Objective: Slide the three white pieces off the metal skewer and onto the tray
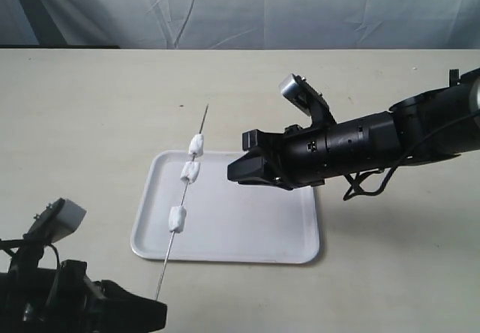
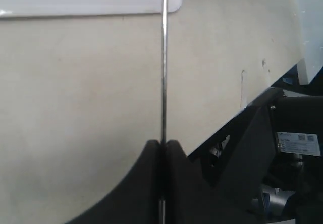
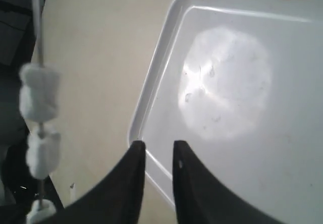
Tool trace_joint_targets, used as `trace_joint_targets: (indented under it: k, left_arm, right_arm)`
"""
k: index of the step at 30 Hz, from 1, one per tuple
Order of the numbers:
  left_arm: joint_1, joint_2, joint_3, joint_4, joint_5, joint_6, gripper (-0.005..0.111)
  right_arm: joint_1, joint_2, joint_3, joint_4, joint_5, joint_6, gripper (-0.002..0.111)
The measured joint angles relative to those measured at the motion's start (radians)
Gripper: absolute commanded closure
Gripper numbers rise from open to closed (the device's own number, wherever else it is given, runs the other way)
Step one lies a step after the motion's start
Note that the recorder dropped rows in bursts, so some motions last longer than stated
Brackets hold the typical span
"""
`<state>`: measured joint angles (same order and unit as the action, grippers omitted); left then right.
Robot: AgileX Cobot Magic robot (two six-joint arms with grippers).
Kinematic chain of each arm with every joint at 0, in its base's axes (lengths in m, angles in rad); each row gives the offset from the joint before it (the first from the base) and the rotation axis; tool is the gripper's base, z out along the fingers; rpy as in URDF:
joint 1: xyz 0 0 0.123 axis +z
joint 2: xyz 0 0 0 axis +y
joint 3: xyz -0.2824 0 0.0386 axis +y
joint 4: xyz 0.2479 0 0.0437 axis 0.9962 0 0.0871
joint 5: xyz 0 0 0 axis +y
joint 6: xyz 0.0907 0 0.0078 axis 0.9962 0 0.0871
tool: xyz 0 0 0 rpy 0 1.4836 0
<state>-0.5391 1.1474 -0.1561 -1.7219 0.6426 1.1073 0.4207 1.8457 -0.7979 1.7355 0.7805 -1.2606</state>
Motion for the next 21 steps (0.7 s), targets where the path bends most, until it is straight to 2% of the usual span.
trace_joint_targets:
  k: [8,21]
  left_arm:
    - [0.000,0.000,0.087,-0.008,-0.031,0.000,0.107]
    - [0.000,0.000,0.079,-0.009,-0.023,0.033,0.107]
  right_arm:
    - [0.000,0.004,-0.021,0.002,-0.004,0.052,0.073]
    - [0.013,0.012,-0.050,0.002,0.080,0.056,0.073]
